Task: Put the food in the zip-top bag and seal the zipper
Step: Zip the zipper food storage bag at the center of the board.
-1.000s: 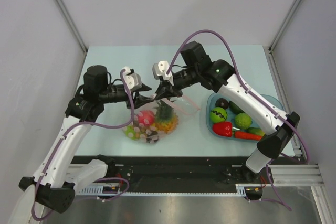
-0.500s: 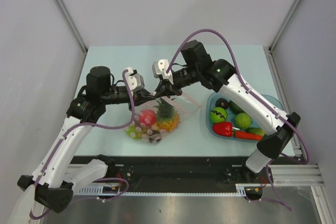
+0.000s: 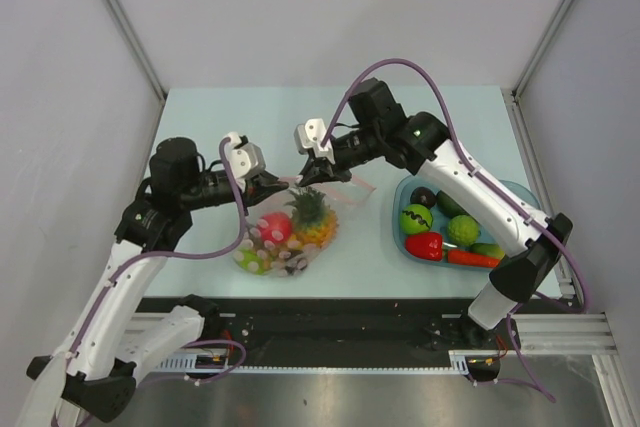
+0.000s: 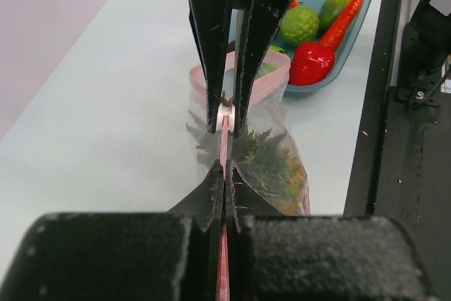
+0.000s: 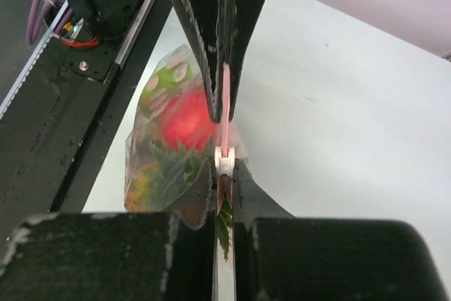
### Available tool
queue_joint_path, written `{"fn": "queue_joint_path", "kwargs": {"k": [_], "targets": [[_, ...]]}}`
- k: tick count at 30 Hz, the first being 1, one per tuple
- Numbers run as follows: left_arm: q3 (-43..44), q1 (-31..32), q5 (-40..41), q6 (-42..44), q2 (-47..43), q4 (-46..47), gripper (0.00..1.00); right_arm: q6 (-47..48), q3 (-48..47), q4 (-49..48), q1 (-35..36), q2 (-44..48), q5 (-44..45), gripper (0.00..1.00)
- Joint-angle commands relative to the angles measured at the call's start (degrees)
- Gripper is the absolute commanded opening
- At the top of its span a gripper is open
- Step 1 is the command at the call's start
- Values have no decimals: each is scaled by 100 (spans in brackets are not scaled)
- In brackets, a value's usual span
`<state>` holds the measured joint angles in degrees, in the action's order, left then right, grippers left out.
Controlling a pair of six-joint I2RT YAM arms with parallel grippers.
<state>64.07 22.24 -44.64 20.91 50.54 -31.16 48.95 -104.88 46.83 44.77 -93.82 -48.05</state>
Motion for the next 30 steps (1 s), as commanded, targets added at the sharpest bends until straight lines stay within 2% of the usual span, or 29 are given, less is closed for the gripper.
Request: {"fn": "queue_joint_path", "kwargs": {"k": [1,14,18,21,22,23,24,26,27,28,30], "targets": [[0,-185,95,-262,-431,777,0,360,161,801,-364,162,490,0],[-123,-580,571,-930,-546,1401,0,906,907,1390,-1155,645,824,0],[-255,-650,404,-931,-555,1472,0,888,961,1382,-1225,742,894,0],[-19,-677,-551,-414,-283,861,1,748,943,1224,-1208,795,824,0],[26,-660,-920,-160,-212,770,9,704,934,1110,-1138,804,806,0],[52,-668,-1010,-27,-107,673,24,686,908,1048,-1077,821,806,0],[148,-660,-1055,131,-63,498,59,695,873,1004,-998,804,815,0],[324,-546,-916,773,139,269,83,713,786,899,-734,778,824,0],[577,-484,-845,957,244,155,88,686,637,872,-646,743,824,0],[728,-440,-827,1359,341,-212,88,634,522,802,-567,708,815,0],[1044,-335,-800,1609,569,-434,86,476,102,775,-373,515,745,0]]}}
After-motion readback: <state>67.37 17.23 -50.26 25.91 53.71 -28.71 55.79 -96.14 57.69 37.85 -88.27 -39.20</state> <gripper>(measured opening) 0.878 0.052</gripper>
